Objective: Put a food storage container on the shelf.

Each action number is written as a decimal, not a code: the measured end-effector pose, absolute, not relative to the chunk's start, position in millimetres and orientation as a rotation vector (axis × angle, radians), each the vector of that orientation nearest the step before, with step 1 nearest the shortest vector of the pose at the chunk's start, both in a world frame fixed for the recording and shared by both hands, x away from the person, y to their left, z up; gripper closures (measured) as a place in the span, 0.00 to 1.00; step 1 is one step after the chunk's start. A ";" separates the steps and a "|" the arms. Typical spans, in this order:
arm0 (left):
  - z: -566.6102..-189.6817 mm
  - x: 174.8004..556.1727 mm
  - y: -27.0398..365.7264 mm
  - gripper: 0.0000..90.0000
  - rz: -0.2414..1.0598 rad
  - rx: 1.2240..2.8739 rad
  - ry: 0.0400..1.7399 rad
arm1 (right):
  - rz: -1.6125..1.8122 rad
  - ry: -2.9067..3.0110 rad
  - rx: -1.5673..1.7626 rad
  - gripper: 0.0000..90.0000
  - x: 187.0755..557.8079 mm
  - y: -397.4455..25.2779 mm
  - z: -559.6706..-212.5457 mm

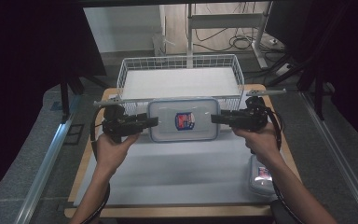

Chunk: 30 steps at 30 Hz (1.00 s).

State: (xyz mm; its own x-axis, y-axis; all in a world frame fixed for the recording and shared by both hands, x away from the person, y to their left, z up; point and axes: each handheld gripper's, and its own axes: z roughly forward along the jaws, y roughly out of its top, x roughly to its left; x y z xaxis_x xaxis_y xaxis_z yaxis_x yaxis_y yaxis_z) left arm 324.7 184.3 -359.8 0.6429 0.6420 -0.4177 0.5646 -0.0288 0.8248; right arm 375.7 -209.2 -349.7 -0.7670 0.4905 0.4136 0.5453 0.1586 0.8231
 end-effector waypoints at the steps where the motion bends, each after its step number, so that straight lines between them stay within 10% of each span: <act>1: -358.0 325.8 184.7 0.58 0.085 1.690 0.995 | -1.711 -2.350 -1.052 0.58 377.9 -208.4 -347.8; 30: -302.4 404.1 195.9 0.57 0.101 1.634 1.023 | -1.773 -2.340 -1.117 0.56 449.2 -192.6 -293.1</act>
